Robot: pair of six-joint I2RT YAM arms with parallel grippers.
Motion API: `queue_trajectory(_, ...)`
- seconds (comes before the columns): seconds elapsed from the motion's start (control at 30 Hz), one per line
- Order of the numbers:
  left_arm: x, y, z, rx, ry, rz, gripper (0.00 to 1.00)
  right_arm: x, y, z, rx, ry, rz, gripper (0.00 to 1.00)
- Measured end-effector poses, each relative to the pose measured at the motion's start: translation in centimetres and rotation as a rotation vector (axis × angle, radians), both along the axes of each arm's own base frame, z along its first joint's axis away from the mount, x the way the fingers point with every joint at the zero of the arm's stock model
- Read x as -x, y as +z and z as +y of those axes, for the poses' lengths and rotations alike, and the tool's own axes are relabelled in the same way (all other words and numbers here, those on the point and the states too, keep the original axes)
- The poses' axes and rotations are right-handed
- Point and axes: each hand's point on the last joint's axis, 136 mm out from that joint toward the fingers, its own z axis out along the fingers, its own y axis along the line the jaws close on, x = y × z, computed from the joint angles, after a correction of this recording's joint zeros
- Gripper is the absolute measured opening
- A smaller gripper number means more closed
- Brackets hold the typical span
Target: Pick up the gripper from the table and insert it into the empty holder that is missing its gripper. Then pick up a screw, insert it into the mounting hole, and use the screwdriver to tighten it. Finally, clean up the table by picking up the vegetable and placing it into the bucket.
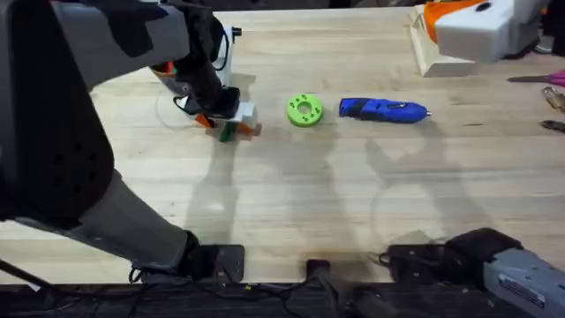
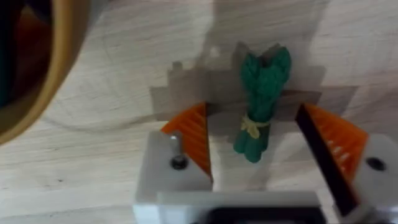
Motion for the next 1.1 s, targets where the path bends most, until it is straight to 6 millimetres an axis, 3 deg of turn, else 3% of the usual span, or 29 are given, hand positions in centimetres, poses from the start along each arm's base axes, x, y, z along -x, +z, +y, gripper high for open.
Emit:
queue_trajectory(0.07,0.0,0.0,0.2,-0.009,0.005,-0.001,0.687,0.0,0.0,0.0,0.000,0.000,0.000,0.991)
queue_trajectory(0.17,0.0,0.0,0.0,-0.003,0.002,0.001,0.259,0.0,0.0,0.0,0.000,0.000,0.000,0.991)
queue_trajectory(0.23,-0.2,0.1,0.0,-0.003,0.000,-0.006,0.042,0.0,0.0,0.0,0.000,0.000,0.000,0.992)
queue_trajectory(0.6,-0.2,0.1,-0.1,0.001,0.001,-0.008,0.022,0.2,-0.5,-0.1,0.006,0.000,0.021,0.991)
queue_trajectory(0.7,-0.2,1.3,-0.1,0.004,0.007,-0.032,0.022,0.3,-0.5,-0.1,0.007,0.000,0.023,0.991)
queue_trajectory(0.8,-0.6,4.6,-0.1,0.015,0.012,-0.120,0.022,0.3,-0.5,-0.1,0.006,0.000,0.023,0.991)
queue_trajectory(0.93,-2.0,11.6,-0.1,0.040,0.021,-0.333,0.022,0.3,-0.5,-0.1,0.007,0.000,0.023,0.992)
queue_trajectory(1.03,-2.2,16.4,0.8,0.038,0.044,-0.477,0.022,0.3,-0.5,-0.1,0.007,0.000,0.023,0.991)
queue_trajectory(1.1,-2.0,18.4,1.7,0.022,0.067,-0.538,0.022,0.3,-0.5,-0.1,0.007,0.000,0.023,0.990)
